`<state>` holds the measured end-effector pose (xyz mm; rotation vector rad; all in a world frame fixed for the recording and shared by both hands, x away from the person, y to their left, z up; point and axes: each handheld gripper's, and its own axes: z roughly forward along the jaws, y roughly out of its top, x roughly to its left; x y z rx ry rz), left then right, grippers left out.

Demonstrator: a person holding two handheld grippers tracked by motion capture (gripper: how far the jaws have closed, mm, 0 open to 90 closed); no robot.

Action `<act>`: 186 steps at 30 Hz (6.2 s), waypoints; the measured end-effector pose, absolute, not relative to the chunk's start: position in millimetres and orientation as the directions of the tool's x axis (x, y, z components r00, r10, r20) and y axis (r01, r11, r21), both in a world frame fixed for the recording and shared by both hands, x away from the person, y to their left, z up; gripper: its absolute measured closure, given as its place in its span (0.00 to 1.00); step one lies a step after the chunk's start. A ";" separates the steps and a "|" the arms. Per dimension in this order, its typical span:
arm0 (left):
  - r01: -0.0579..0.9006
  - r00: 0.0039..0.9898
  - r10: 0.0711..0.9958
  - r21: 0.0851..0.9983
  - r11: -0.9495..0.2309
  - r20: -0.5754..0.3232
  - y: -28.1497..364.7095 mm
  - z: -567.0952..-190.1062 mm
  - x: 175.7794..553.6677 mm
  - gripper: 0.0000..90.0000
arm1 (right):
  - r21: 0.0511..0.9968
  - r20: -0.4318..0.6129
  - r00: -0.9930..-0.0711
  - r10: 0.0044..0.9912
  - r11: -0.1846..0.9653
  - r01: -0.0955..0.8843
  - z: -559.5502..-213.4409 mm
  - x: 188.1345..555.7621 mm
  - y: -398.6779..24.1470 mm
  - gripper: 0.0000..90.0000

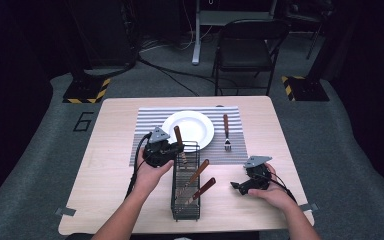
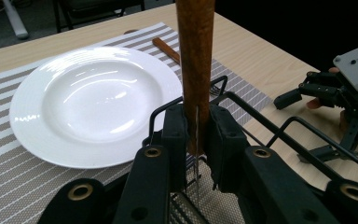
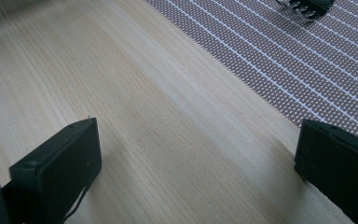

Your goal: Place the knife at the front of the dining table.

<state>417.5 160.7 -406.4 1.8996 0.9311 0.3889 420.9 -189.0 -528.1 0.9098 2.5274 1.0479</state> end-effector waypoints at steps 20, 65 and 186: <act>0.426 0.682 0.722 0.866 -0.264 -0.116 150.2 -405.8 421.0 0.88 | 0.707 0.001 -0.772 0.635 0.546 0.449 -528.1 421.2 -189.0 0.00; 0.301 0.650 0.757 0.937 -0.174 -0.068 190.4 -305.8 415.3 0.88 | 0.707 0.001 -0.772 0.635 0.546 0.449 -528.1 421.2 -189.0 0.00; 0.651 0.281 0.935 0.759 -0.019 -0.217 254.1 -449.1 530.2 0.89 | 0.707 0.001 -0.772 0.635 0.545 0.450 -528.1 421.2 -189.0 0.00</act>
